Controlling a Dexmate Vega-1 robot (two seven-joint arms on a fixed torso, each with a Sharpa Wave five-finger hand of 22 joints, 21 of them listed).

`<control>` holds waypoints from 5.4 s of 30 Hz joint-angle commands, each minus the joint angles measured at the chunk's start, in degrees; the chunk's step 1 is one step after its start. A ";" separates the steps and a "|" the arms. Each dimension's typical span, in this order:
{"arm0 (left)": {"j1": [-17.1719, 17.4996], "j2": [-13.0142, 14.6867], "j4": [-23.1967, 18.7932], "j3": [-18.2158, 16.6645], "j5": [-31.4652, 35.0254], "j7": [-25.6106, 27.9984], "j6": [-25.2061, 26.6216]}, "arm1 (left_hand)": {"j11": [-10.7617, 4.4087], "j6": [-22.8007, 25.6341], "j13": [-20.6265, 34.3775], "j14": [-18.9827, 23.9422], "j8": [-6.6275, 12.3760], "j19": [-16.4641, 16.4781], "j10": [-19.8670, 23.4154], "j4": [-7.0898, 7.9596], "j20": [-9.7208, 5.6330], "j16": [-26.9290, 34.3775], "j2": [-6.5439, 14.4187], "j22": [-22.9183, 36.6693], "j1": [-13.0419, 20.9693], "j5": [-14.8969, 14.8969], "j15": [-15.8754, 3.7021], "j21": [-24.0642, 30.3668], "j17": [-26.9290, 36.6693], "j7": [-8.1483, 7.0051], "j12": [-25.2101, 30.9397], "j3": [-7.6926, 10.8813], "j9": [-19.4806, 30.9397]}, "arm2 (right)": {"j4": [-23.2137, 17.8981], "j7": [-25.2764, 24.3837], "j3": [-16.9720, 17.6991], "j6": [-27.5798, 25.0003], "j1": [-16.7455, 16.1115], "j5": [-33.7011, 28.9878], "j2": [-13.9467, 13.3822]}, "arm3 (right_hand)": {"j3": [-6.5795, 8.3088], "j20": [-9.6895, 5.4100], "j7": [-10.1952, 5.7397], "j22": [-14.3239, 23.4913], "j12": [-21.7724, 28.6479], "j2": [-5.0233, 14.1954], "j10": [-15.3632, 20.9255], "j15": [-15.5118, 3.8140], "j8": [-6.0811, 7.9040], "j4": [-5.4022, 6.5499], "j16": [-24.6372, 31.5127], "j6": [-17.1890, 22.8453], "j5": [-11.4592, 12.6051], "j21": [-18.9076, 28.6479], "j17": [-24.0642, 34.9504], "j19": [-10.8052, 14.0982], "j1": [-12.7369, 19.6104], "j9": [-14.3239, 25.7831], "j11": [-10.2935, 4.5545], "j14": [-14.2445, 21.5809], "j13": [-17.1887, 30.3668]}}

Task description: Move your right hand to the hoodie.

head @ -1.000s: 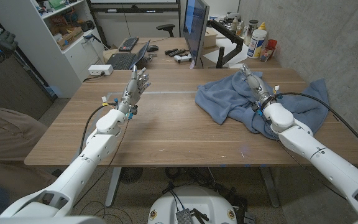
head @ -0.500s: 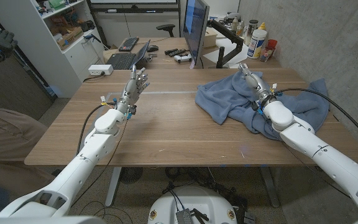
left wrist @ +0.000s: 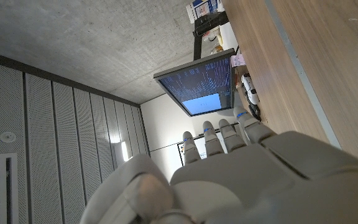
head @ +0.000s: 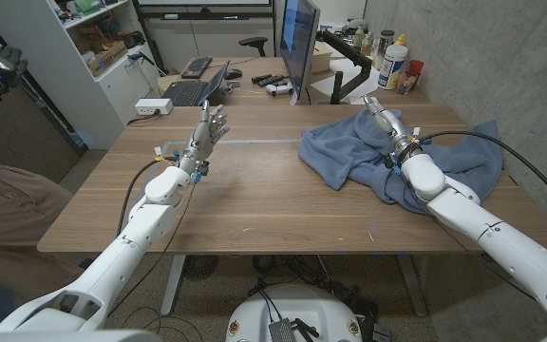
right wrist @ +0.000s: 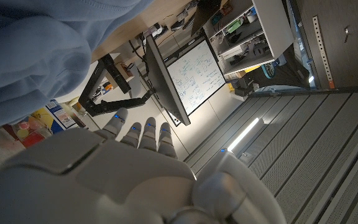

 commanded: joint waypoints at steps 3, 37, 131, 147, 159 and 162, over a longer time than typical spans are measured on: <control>-0.60 -0.28 0.57 0.23 0.13 -0.61 0.23 | 0.22 -0.51 0.20 -0.34 0.43 0.04 -0.08 0.24 -0.18 0.22 0.37 0.30 -0.20 0.05 -1.97 0.23 0.14 -0.05 0.37 0.17 0.21 | -2.53 -2.92 -0.75 -3.95 -0.19 -6.20 -1.61 | 0.17 0.27 -0.43 0.30 0.15 0.73 0.10 -0.10 0.15 -0.09 -0.08 0.38 0.09 -0.50 0.17 -0.49 0.02 0.12 -0.02 -0.45 0.23; -0.32 0.20 -0.56 0.22 0.27 -0.62 2.02 | 0.63 1.37 0.19 -0.69 1.35 -0.22 0.26 0.18 -0.31 0.12 0.52 0.29 0.00 -0.08 -1.68 0.19 0.13 0.32 0.55 0.33 0.17 | -7.61 -9.37 -5.33 -17.37 0.05 -25.43 -5.32 | 0.45 0.54 -0.87 0.30 -0.21 0.89 -0.42 -0.24 0.28 -0.45 -0.44 0.90 0.15 -1.99 0.12 -0.60 0.52 0.11 -0.45 -2.27 0.26; 1.09 2.78 -5.52 1.17 0.13 0.24 5.19 | 0.86 1.89 0.18 -2.62 1.20 -1.63 0.12 -0.61 -0.48 -0.01 0.97 0.29 1.98 -0.59 -1.09 0.12 0.13 0.78 0.49 1.26 0.12 | -6.20 0.74 -10.77 -25.35 1.76 -30.97 -9.68 | -0.59 0.46 -0.74 0.40 -0.53 -0.60 -1.15 -0.72 0.15 -0.57 -0.05 0.79 0.11 -4.98 0.25 -0.51 -0.44 0.17 -0.52 -3.42 0.32; 1.22 2.21 -5.19 1.04 -0.71 0.03 5.74 | 0.88 1.84 0.18 -2.69 1.14 -1.65 0.09 -0.58 -0.56 0.03 0.98 0.29 2.01 -0.71 -1.10 0.15 0.14 0.71 0.48 1.29 0.12 | -6.00 1.37 -10.92 -25.70 1.68 -30.30 -9.84 | -1.30 0.56 -0.85 0.44 -0.49 -1.00 -1.07 -0.74 0.25 0.07 0.05 1.09 0.05 -5.44 0.34 -0.28 -1.64 0.21 -0.64 -3.40 0.35; 1.43 2.01 -4.85 0.88 -0.72 0.08 5.29 | 0.93 1.93 0.18 -2.73 1.15 -1.66 0.11 -0.56 -0.56 0.06 0.99 0.30 2.03 -0.78 -1.17 0.17 0.15 0.77 0.50 1.31 0.13 | -6.80 1.72 -10.93 -26.36 1.29 -30.41 -10.41 | -1.72 0.66 -0.90 0.45 -0.46 -1.25 -1.03 -0.72 0.22 0.43 0.10 1.07 0.06 -5.74 0.37 -0.14 -2.21 0.22 -0.68 -3.36 0.36; 1.37 1.87 -4.67 0.91 -0.74 0.00 5.15 | 0.83 1.92 0.18 -2.74 1.14 -1.68 0.04 -0.55 -0.58 0.07 0.99 0.30 2.03 -0.81 -1.18 0.17 0.15 0.85 0.47 1.31 0.13 | -6.74 1.85 -11.04 -26.27 1.35 -30.40 -10.38 | -1.84 0.67 -0.92 0.45 -0.44 -1.31 -0.98 -0.74 0.20 0.53 0.12 1.03 0.07 -5.80 0.38 -0.04 -2.34 0.23 -0.69 -3.33 0.36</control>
